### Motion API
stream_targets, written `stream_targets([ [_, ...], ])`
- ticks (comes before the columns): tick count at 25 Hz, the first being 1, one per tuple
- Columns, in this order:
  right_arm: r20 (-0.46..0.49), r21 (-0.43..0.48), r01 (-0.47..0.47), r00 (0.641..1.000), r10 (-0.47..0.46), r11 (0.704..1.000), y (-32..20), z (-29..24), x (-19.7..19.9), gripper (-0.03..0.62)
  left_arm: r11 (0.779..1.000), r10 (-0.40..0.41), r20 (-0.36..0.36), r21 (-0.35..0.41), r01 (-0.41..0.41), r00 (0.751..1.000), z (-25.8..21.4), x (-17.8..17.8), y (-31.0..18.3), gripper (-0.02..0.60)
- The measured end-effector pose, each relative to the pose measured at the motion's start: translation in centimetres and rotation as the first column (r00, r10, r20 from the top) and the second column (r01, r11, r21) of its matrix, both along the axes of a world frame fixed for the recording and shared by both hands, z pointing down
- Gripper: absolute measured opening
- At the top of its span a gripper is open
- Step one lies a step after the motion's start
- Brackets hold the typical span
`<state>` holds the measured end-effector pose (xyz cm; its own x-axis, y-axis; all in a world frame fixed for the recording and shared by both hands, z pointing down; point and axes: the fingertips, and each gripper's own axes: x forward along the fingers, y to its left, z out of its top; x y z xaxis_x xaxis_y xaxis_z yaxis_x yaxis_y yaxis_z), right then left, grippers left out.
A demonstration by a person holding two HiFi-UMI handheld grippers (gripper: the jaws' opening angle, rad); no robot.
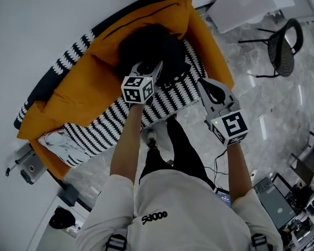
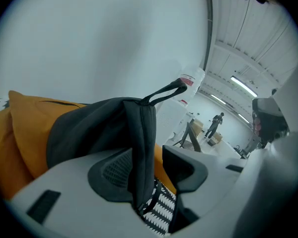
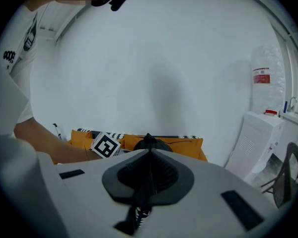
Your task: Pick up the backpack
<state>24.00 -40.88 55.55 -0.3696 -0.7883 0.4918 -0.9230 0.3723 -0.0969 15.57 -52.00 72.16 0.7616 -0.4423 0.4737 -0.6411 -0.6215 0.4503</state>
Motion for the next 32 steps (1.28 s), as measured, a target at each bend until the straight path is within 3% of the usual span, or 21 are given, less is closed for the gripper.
stream_targets([
  [6,0.003,-0.005,-0.012,1.0,0.012,1.0,0.0,0.5,1.0,0.034,1.0,0.006,-0.064,0.022,-0.004,0.998,0.4,-0.3,-0.7,0.182],
  [14,0.007,-0.018,-0.004,1.0,0.004,1.0,-0.3,1.3,1.0,0.034,0.984,0.168,-0.096,0.07,-0.162,0.981,-0.1,1.7,-0.6,0.196],
  [32,0.006,-0.04,-0.02,1.0,0.02,0.999,0.2,2.6,2.8,0.034,0.991,0.131,-0.174,0.025,-0.129,0.976,0.6,7.0,-2.4,0.204],
])
